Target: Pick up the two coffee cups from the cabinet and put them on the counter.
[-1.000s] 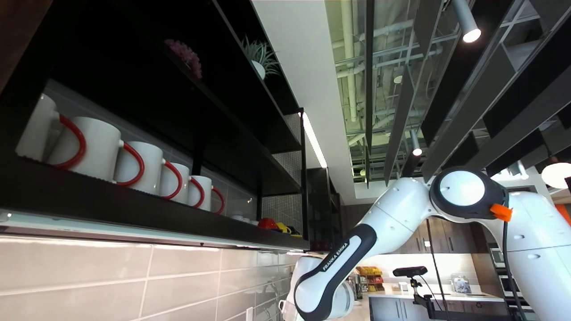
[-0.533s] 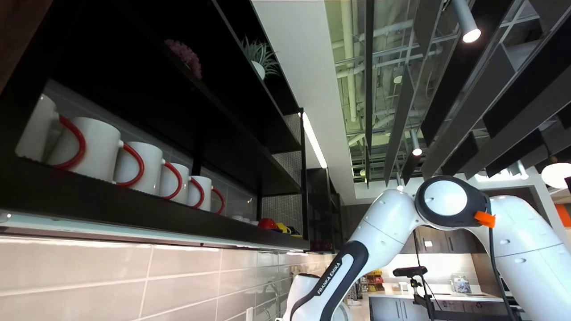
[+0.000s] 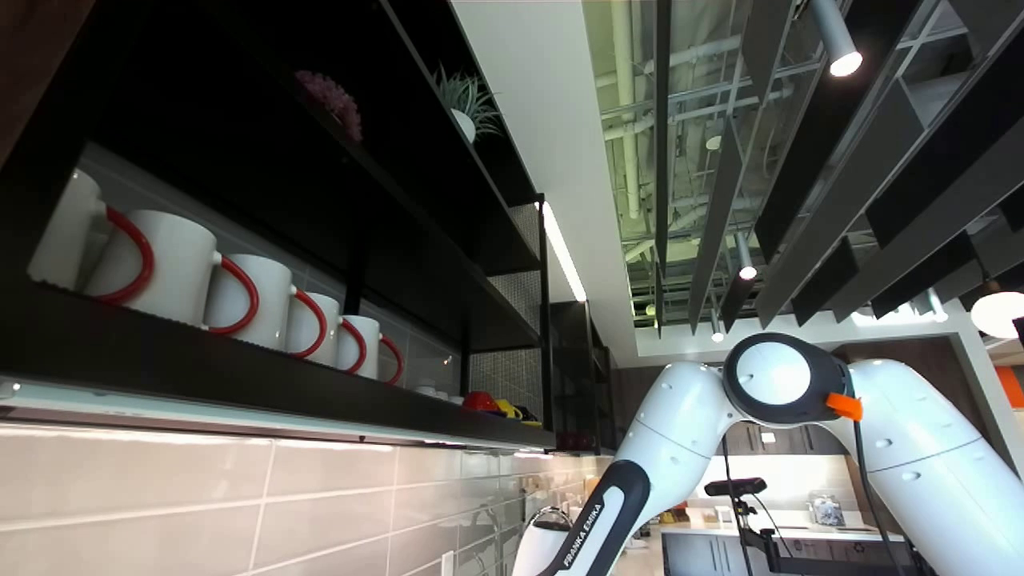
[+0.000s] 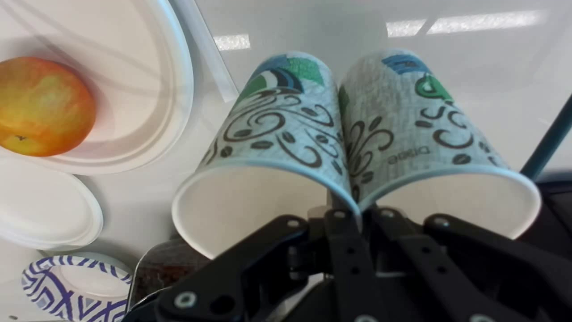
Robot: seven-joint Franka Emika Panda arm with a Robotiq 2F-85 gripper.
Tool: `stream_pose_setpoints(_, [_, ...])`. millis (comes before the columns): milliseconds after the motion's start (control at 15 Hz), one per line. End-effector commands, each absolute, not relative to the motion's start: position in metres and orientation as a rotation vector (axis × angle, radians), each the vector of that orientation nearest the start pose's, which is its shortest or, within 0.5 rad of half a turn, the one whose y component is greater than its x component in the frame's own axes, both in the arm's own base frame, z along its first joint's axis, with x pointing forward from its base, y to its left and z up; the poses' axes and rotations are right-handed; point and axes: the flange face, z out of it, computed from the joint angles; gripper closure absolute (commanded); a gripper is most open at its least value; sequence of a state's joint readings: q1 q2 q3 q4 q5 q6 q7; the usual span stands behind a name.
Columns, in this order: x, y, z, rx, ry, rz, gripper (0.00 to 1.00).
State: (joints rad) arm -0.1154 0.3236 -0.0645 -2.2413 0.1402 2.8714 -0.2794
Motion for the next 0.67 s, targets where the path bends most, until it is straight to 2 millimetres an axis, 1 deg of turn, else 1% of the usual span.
stream_pose_setpoints(0, [0.571, -0.111, 0.244, -3.142, 0.012, -0.487, 0.99])
stream_pose_setpoints(600, [0.576, -0.109, 0.228, -3.139, -0.005, -0.439, 0.99])
